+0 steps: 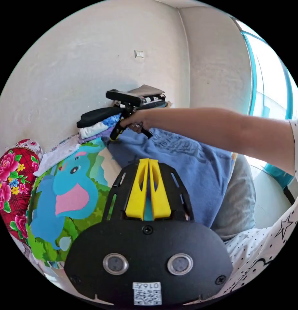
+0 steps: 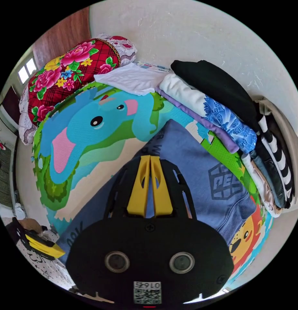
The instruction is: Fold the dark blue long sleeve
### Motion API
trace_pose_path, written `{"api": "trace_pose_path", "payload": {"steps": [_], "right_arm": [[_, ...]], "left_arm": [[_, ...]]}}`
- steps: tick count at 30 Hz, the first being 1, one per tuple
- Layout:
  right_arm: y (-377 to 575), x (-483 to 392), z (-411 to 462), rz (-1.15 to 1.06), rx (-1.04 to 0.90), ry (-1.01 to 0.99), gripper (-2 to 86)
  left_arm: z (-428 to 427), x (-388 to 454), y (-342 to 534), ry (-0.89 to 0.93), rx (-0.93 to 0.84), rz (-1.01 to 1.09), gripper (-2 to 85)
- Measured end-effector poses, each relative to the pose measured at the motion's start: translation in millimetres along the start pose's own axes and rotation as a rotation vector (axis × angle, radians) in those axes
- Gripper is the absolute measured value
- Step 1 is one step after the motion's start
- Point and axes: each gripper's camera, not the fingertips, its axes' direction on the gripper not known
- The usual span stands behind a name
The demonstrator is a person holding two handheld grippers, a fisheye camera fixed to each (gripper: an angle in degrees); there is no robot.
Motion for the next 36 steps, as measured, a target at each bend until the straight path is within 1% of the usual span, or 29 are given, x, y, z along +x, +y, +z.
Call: {"api": "trace_pose_path", "payload": {"steps": [1, 3, 4, 5, 6, 7, 8, 11, 15, 16, 18, 20, 21, 22, 23, 24, 25, 26, 27, 29, 32, 34, 36], "right_arm": [[8, 1, -14, 0.016, 0.054, -0.006, -0.5], [18, 0, -33, 0.018, 0.114, -0.008, -0.5], [23, -3, -39, 0.006, 0.111, -0.021, -0.4], [25, -7, -39, -0.008, 0.063, -0.022, -0.4], [26, -9, -38, -0.013, 0.037, -0.010, -0.4], [28, -14, -32, -0.025, -0.018, 0.041, -0.5], [32, -21, -25, -0.047, -0.064, 0.077, -0.5], [41, -30, -22, -0.002, -0.075, 0.096, -0.5], [57, -32, -41, 0.085, -0.068, 0.037, -0.4], [67, -38, -56, 0.078, -0.045, 0.037, -0.4], [91, -49, -96, 0.108, 0.073, 0.056, -0.3], [151, -78, -167, 0.026, 0.306, 0.017, -0.1], [169, -86, -184, 0.000, 0.356, 0.010, 0.0], [209, -106, -217, -0.062, 0.445, 0.007, 0.3], [251, -128, -247, -0.139, 0.517, 0.029, 0.7], [274, -140, -261, -0.178, 0.556, 0.054, 1.0], [318, -165, -286, -0.235, 0.638, 0.125, 1.8], [360, -187, -306, -0.244, 0.700, 0.198, 2.8], [379, -197, -315, -0.230, 0.725, 0.227, 3.4], [443, -236, -338, -0.179, 0.771, 0.312, 6.6], [503, -280, -346, -0.147, 0.772, 0.403, 10.5], [529, -304, -344, -0.126, 0.760, 0.466, 11.9], [548, -325, -341, -0.100, 0.739, 0.510, 13.1]], "left_arm": [[4, -6, -5, 0.025, -0.014, -0.003, -0.9], [36, -20, -19, 0.183, -0.125, -0.004, -0.9], [46, -21, -20, 0.217, -0.158, -0.002, -0.9], [63, -21, -19, 0.254, -0.231, 0.001, -1.0], [77, -17, -13, 0.251, -0.298, 0.019, -1.0], [81, -15, -9, 0.235, -0.311, 0.028, -1.0], [77, -17, -3, 0.226, -0.259, 0.021, -1.0], [71, -31, 5, 0.240, -0.238, -0.038, -1.0], [51, -53, 17, 0.271, -0.170, -0.082, -0.9], [42, -56, 21, 0.274, -0.153, -0.095, -0.9], [-2, -67, 45, 0.324, -0.041, -0.068, -0.7], [-33, -72, 69, 0.337, 0.041, -0.021, -0.4], [-50, -72, 85, 0.322, 0.075, 0.021, 0.2], [-57, -72, 92, 0.310, 0.083, 0.040, 0.4], [-68, -72, 106, 0.284, 0.081, 0.052, 3.9], [-75, -76, 116, 0.274, 0.055, 0.015, 7.3], [-76, -79, 121, 0.288, 0.033, -0.012, 9.0], [-76, -88, 128, 0.350, -0.017, -0.073, 11.3], [-76, -96, 136, 0.433, -0.051, -0.122, 12.7], [-77, -104, 146, 0.531, -0.060, -0.163, 13.0], [-76, -116, 154, 0.587, -0.058, -0.208, 12.5], [-70, -125, 153, 0.648, -0.069, -0.224, 12.9], [-57, -137, 152, 0.770, -0.100, -0.266, 13.7]]}}
